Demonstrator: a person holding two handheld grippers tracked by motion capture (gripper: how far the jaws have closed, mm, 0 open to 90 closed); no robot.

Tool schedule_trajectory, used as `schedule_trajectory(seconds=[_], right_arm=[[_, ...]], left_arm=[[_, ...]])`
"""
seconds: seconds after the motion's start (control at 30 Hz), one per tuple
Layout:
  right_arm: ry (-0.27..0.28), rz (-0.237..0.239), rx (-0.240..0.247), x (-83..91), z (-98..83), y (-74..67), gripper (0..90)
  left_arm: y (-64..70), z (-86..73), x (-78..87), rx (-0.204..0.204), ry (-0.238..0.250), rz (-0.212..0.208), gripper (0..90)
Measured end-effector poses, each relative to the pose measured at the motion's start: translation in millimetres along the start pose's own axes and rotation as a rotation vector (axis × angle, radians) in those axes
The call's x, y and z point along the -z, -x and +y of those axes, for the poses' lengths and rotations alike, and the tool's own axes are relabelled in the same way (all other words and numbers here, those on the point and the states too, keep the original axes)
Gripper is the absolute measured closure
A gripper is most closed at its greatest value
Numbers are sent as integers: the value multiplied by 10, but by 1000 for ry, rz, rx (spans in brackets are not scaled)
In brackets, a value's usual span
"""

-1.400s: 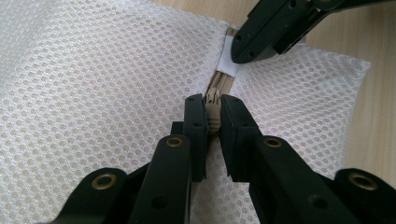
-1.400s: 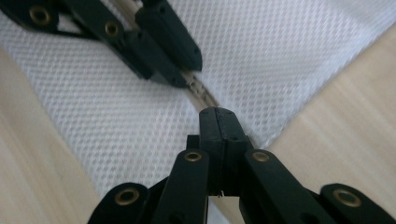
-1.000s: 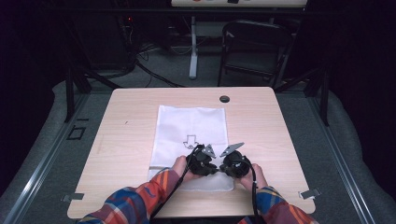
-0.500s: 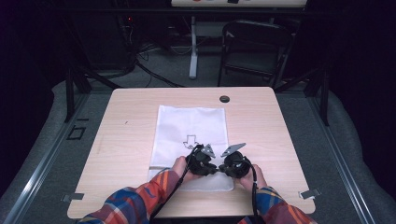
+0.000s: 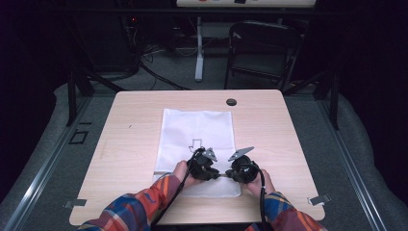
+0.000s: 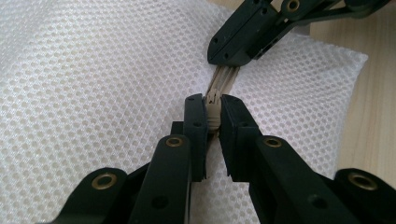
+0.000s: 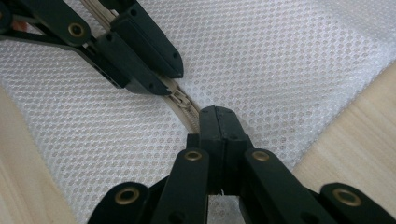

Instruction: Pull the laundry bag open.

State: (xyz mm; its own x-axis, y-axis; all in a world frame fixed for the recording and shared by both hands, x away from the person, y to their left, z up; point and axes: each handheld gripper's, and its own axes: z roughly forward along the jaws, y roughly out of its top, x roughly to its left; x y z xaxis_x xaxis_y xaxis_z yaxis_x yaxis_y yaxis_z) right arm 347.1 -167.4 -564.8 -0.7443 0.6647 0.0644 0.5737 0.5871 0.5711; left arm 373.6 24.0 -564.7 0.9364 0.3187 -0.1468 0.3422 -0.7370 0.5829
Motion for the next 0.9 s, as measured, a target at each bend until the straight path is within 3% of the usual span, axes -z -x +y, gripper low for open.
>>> schedule_trajectory(seconds=[0.9], right_arm=[[-14,-7,3,4,10,-10,900]], left_arm=[[-77,-166,176,17,-24,9,809]])
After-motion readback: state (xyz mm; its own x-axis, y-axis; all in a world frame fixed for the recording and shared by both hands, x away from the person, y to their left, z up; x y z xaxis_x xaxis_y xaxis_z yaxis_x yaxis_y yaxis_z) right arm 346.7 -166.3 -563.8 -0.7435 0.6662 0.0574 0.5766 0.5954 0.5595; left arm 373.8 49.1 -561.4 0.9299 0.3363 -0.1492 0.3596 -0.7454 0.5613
